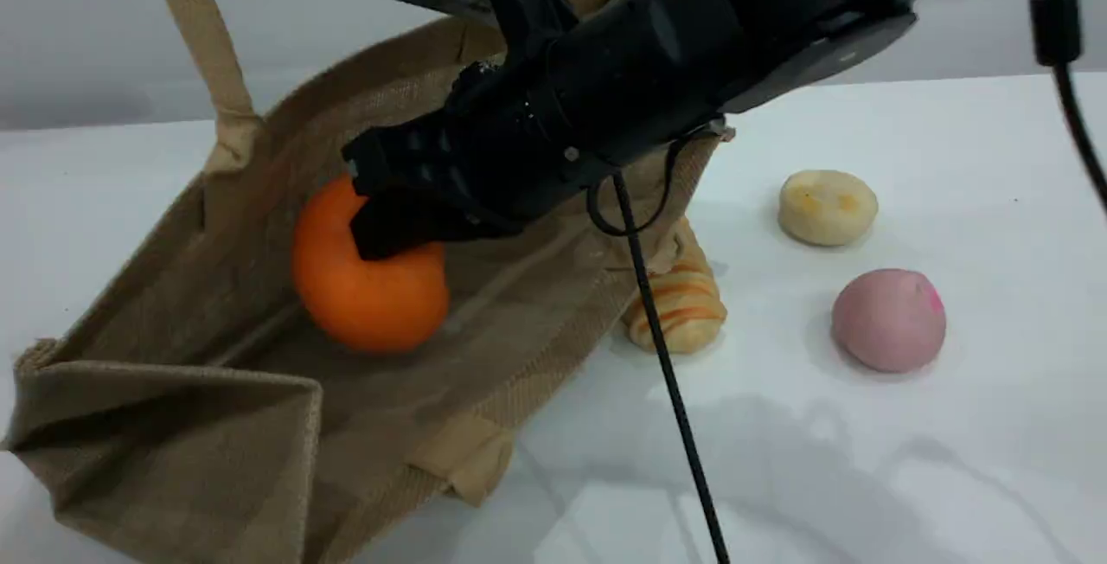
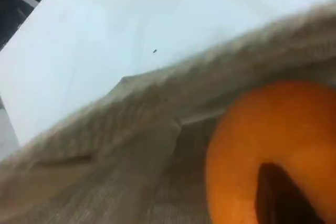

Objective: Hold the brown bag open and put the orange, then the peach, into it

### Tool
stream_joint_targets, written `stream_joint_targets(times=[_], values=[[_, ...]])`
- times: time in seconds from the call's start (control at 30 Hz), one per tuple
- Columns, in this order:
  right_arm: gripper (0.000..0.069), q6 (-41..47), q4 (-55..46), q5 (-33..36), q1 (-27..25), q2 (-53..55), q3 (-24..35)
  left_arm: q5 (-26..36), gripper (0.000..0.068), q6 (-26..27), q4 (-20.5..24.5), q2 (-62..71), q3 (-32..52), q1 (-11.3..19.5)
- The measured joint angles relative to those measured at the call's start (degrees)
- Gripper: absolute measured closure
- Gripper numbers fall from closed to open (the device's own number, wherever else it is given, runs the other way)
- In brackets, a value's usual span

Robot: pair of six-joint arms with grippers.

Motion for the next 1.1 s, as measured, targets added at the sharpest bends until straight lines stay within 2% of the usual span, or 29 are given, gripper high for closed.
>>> stream_joint_targets(times=[0.27,0.37,0.43,0.6,0.7,0.87,0.97,1.1], values=[[0.0643,0.00,-0.02,0.05,0.92,5.23,-4.72,-0.11,0.0604,-0.06,-0.03,0.00,0.00,0.00],[0.0605,0.11,-0.09,0.28,1.12,5.85,-5.03,-0.15,0.0604,-0.11,-0.03,0.00,0.00,0.00],[0.0551,0.22,0.02,1.26,1.12,5.85,-5.03,-0.22,0.0604,-0.17,-0.03,0.00,0.00,0.00],[0.0314,0.22,-0.02,2.38,1.07,5.38,-5.03,-0.17,0.0604,-0.23,-0.03,0.00,0.00,0.00],[0.0212,2.16,-0.81,2.56,0.99,3.69,-4.97,-0.04,0.0604,-0.23,-0.03,0.00,0.00,0.00],[0.0177,10.37,-12.30,2.72,-0.64,-1.57,-4.97,-0.11,0.0604,-0.23,-0.03,0.00,0.00,0.00],[0.0174,18.62,-22.32,2.90,-2.50,-5.30,-4.97,0.05,0.0604,-0.23,-0.03,0.00,0.00,0.00],[0.0175,31.83,-37.86,7.51,-6.13,-9.73,-4.27,0.12,0.0604,-0.23,-0.03,0.00,0.00,0.00]])
